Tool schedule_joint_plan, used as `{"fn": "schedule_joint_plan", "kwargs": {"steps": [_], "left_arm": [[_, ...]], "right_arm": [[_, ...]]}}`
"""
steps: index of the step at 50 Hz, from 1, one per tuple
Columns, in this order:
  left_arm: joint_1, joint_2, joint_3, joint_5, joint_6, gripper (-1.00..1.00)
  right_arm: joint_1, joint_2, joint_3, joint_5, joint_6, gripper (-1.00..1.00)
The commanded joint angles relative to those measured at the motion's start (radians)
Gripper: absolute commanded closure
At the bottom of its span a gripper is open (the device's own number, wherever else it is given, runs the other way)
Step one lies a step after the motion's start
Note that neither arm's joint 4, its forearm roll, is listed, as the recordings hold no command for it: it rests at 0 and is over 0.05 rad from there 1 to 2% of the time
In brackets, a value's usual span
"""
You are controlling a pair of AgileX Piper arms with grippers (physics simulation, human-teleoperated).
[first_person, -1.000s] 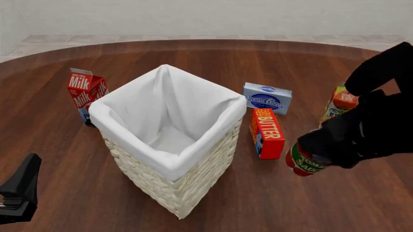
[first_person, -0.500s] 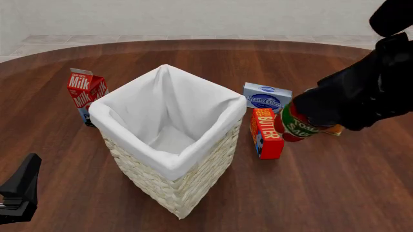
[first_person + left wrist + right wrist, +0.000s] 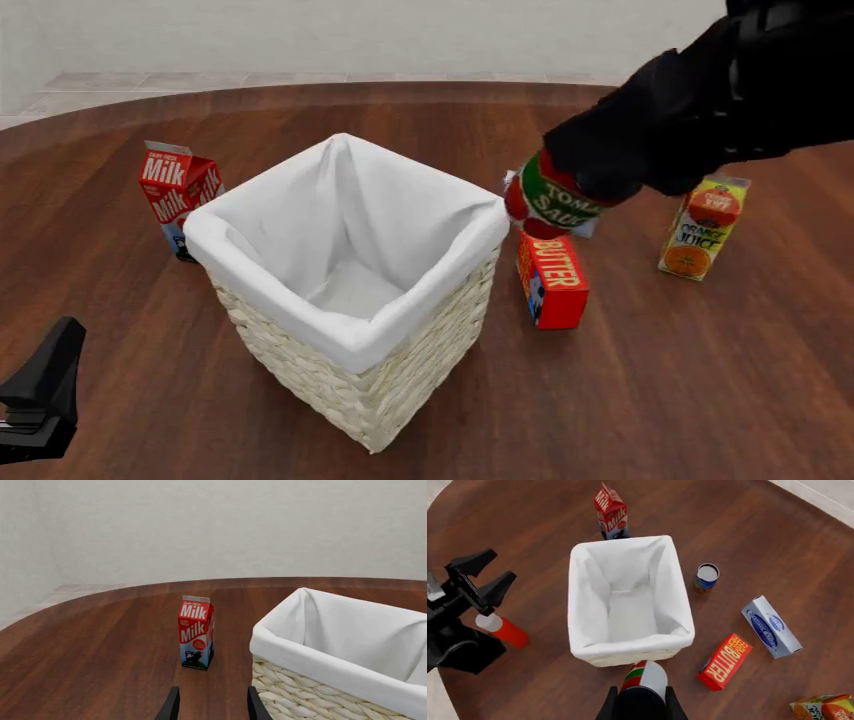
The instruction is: Pick up the tomato sauce, and put it in the basket.
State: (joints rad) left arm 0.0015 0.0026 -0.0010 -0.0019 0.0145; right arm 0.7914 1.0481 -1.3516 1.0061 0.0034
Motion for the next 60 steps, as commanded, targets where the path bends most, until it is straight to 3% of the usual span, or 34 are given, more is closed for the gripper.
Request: {"fn": "schedule_joint_plan", "kwargs": {"steps": [1, 17, 38, 60], "left_arm": [[0.0, 0.0, 0.0, 0.0, 0.0, -1.0], [0.0, 0.0, 0.0, 0.0, 0.0, -1.0], [0.0, 0.0, 0.0, 0.0, 0.0, -1.0], [0.0, 0.0, 0.0, 0.0, 0.0, -1.0]], "right_arm": [[0.032, 0.061, -0.067, -0.02, 0.021, 1.0], [0.053, 0.15, -0.144, -0.062, -0.009, 1.0], [0.063, 0.279, -0.255, -0.101, 0.061, 1.0], [0.072, 0.369, -0.258, -0.167, 0.08, 1.0]]}}
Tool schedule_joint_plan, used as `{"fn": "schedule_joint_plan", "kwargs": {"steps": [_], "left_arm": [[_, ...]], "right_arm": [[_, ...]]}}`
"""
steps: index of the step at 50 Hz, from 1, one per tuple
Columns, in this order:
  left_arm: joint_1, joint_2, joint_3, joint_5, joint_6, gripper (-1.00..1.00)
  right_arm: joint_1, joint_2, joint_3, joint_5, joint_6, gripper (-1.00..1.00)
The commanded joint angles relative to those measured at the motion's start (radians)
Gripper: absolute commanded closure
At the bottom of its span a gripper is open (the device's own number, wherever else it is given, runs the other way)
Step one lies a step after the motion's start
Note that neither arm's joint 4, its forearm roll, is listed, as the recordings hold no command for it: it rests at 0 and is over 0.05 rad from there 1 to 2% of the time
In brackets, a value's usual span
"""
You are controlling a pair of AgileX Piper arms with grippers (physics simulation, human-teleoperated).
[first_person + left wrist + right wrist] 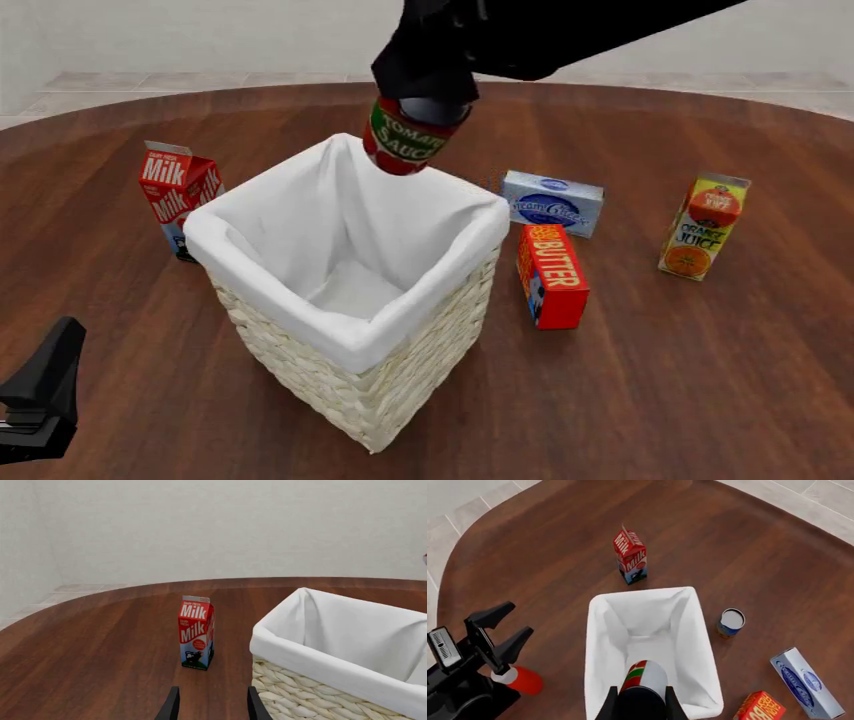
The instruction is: Pick up the tomato sauce, and put it in the basket.
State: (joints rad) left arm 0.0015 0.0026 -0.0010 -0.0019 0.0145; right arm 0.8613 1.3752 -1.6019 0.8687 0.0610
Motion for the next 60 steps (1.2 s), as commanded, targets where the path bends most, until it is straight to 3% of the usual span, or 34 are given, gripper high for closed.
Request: {"fn": "schedule_joint_plan", "kwargs": {"steps": [1, 60], "left_arm": [[0.0, 0.0, 0.0, 0.0, 0.0, -1.0], [0.0, 0.0, 0.0, 0.0, 0.0, -1.0]], "right_arm": [[0.001, 0.046, -0.008, -0.03, 0.021, 1.0], [-0.011, 0.267, -0.006, -0.146, 0.045, 1.0]]}}
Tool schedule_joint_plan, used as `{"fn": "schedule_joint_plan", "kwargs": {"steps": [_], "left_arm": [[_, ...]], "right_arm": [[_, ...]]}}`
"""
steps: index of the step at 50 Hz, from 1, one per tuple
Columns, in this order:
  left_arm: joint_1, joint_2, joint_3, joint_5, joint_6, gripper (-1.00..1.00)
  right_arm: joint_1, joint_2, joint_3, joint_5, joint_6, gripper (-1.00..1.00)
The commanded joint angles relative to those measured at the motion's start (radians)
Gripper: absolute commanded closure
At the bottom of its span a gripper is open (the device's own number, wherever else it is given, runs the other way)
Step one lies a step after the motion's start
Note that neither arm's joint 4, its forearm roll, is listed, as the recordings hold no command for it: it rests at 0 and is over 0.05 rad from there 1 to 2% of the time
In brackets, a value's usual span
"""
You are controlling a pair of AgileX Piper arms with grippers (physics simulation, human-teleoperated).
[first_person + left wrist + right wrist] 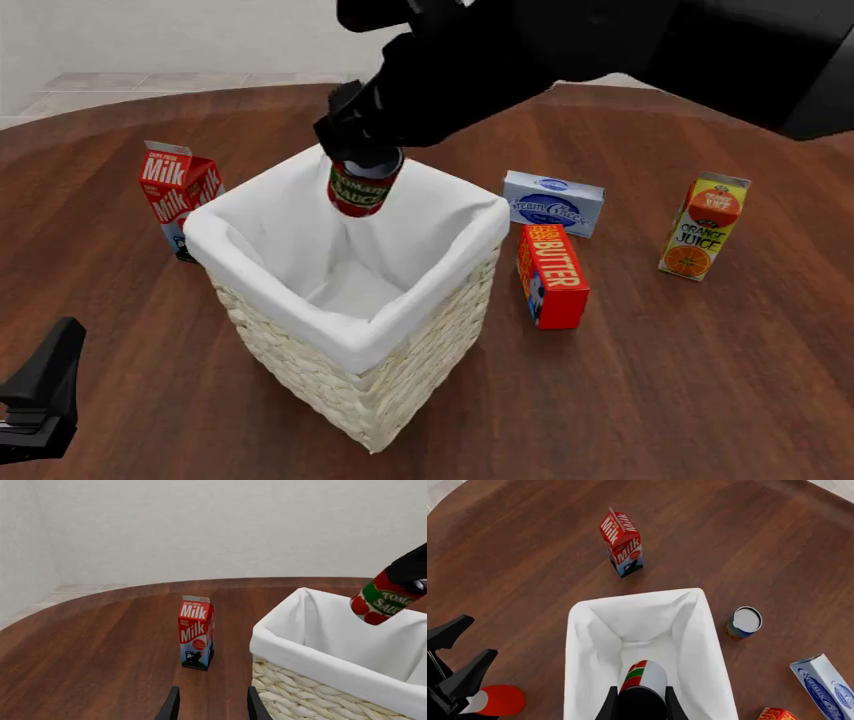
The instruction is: Pick up the tomato sauce, and put it in the basket.
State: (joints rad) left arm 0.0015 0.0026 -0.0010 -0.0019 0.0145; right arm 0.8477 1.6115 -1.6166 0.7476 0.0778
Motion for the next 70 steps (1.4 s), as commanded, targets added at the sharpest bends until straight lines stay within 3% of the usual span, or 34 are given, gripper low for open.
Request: {"fn": "schedule_joint_plan", "kwargs": {"steps": [1, 70], "left_arm": [[0.0, 0.0, 0.0, 0.0, 0.0, -1.0], [0.0, 0.0, 0.0, 0.0, 0.0, -1.0]], "right_arm": [[0.003, 0.035, 0.013, -0.028, 0.027, 1.0], [-0.023, 0.208, 0.006, -0.051, 0.055, 1.0]]}}
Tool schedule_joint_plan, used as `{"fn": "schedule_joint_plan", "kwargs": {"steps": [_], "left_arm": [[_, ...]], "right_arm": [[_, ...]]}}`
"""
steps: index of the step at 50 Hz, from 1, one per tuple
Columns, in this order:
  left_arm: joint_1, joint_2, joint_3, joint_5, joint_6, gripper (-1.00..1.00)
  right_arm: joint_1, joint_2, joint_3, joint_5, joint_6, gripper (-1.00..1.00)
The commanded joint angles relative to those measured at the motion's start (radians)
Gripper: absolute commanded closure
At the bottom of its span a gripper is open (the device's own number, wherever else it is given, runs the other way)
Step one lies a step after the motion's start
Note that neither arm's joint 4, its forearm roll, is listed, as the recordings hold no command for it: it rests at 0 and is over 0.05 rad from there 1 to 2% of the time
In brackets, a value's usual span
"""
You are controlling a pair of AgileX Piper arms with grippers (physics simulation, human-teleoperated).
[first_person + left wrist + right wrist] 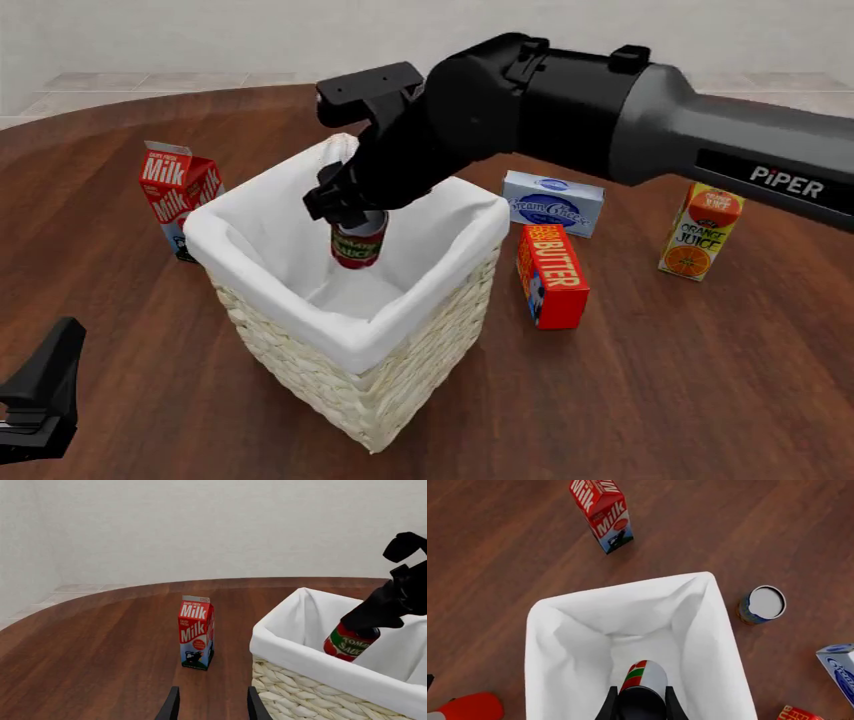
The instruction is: Pick up the tomato sauce, and put it in the basket.
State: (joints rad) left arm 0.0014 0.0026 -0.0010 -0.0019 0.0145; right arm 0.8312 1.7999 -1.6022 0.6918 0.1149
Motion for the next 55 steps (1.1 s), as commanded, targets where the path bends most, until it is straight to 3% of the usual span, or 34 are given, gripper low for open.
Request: {"fn": "schedule_joint_plan", "kwargs": {"steps": [1, 55], "left_arm": [[0.0, 0.0, 0.0, 0.0, 0.0, -1.0], [0.0, 0.0, 0.0, 0.0, 0.0, -1.0]], "right_arm": [[-0.007, 0.022, -0.008, 0.005, 0.019, 1.0], [0.003, 0.105, 0.012, -0.02, 0.051, 1.0]]}}
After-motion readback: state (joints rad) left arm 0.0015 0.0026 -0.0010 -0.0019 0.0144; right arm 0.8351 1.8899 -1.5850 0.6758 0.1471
